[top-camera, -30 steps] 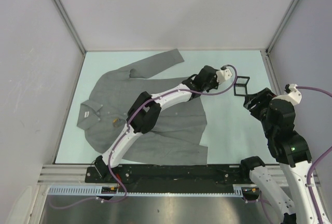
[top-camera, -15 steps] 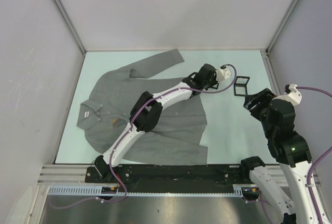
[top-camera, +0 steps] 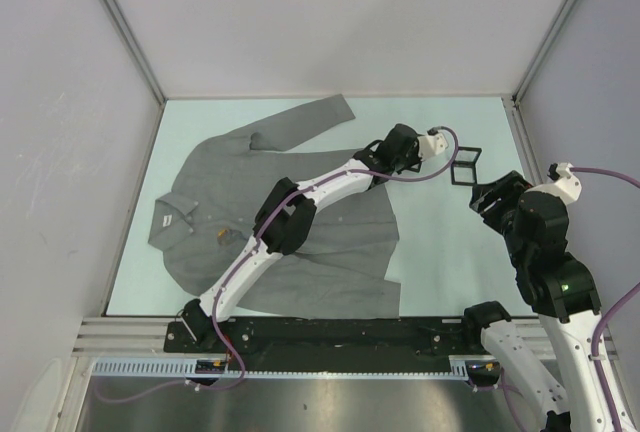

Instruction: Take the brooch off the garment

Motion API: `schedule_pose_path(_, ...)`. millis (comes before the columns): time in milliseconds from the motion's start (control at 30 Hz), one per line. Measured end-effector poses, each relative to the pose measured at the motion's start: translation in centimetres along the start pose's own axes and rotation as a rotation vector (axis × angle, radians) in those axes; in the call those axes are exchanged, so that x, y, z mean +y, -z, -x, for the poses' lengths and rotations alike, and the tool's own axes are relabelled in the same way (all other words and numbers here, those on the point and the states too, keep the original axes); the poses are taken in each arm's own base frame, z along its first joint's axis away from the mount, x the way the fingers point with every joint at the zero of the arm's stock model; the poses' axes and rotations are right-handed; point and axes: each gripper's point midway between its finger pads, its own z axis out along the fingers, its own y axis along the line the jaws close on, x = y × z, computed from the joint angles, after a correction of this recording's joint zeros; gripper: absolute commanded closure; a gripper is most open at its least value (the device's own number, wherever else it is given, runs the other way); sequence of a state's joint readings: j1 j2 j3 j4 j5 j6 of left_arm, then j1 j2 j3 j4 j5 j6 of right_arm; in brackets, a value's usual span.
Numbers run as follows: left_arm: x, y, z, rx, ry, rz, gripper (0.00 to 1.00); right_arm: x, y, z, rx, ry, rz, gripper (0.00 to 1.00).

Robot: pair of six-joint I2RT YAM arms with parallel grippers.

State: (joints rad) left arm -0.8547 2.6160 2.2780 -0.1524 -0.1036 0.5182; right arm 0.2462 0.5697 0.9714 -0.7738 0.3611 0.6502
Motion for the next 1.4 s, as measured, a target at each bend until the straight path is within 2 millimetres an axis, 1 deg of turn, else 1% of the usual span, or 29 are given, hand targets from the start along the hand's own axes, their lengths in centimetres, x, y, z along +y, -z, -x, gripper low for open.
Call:
schedule_pose_path(367,0.0,-0.3,-0.4,0.013,-0.061,0.013,0.98,0.0,0.0,0.0,0.001,0.000,0.000,0.36)
schedule_pose_path(500,-0.3,-0.5,-0.7,0.018,-0.089,0.011,0.97,0.0,0.0,0.0,0.001,0.000,0.000,0.36)
schedule_pose_path(733,-0.9,-0.6,-0.4,0.010,-0.118,0.006,0.95,0.0,0.0,0.0,0.001,0.000,0.000,0.36)
schedule_pose_path(1167,-0.3,-1.0,-0.2,-0.003,-0.160,0.048,0.95,0.0,0.0,0.0,0.001,0.000,-0.002,0.36)
schedule_pose_path(1400,-0.6,-1.5,-0.9,0.008,-0.185,0.046,0.94,0.0,-0.1,-0.1,0.003,0.001,-0.005,0.36)
